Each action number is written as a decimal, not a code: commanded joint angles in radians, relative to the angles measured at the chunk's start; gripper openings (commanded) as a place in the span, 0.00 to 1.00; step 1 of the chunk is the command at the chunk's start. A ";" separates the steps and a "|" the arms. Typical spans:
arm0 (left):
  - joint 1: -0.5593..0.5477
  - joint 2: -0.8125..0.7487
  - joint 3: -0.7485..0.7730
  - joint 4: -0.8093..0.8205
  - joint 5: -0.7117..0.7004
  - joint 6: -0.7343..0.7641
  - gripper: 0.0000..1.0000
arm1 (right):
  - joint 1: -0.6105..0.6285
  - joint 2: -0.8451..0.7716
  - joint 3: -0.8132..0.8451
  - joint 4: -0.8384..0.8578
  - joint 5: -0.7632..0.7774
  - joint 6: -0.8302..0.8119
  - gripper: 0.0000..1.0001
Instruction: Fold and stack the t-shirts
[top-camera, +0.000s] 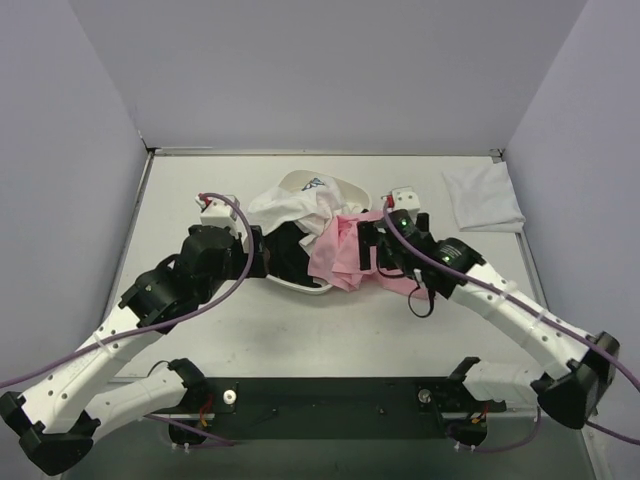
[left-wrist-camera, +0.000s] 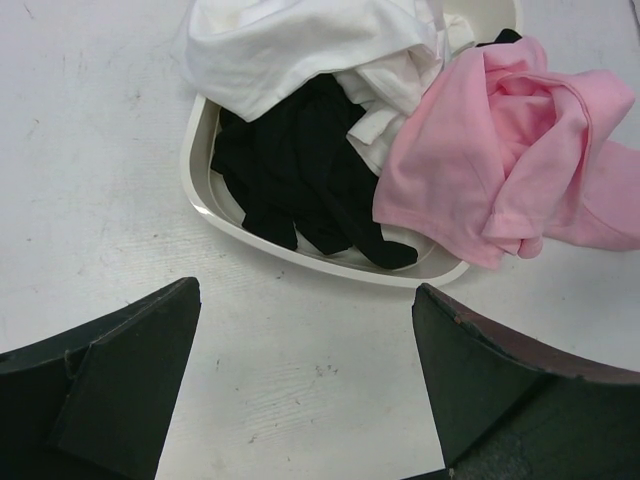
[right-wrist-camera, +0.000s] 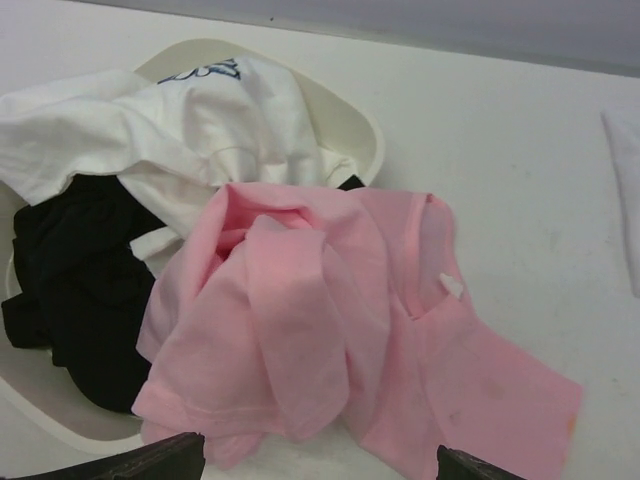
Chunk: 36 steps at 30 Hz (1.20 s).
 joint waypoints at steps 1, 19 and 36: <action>0.003 -0.018 -0.029 0.030 0.018 -0.021 0.97 | -0.005 0.165 0.096 0.090 -0.136 -0.005 1.00; 0.006 -0.058 -0.081 0.044 0.035 -0.016 0.97 | -0.078 0.557 0.219 0.210 -0.261 0.006 0.47; -0.057 0.099 -0.167 0.214 0.092 -0.021 0.97 | -0.105 0.063 0.372 -0.005 -0.010 -0.107 0.00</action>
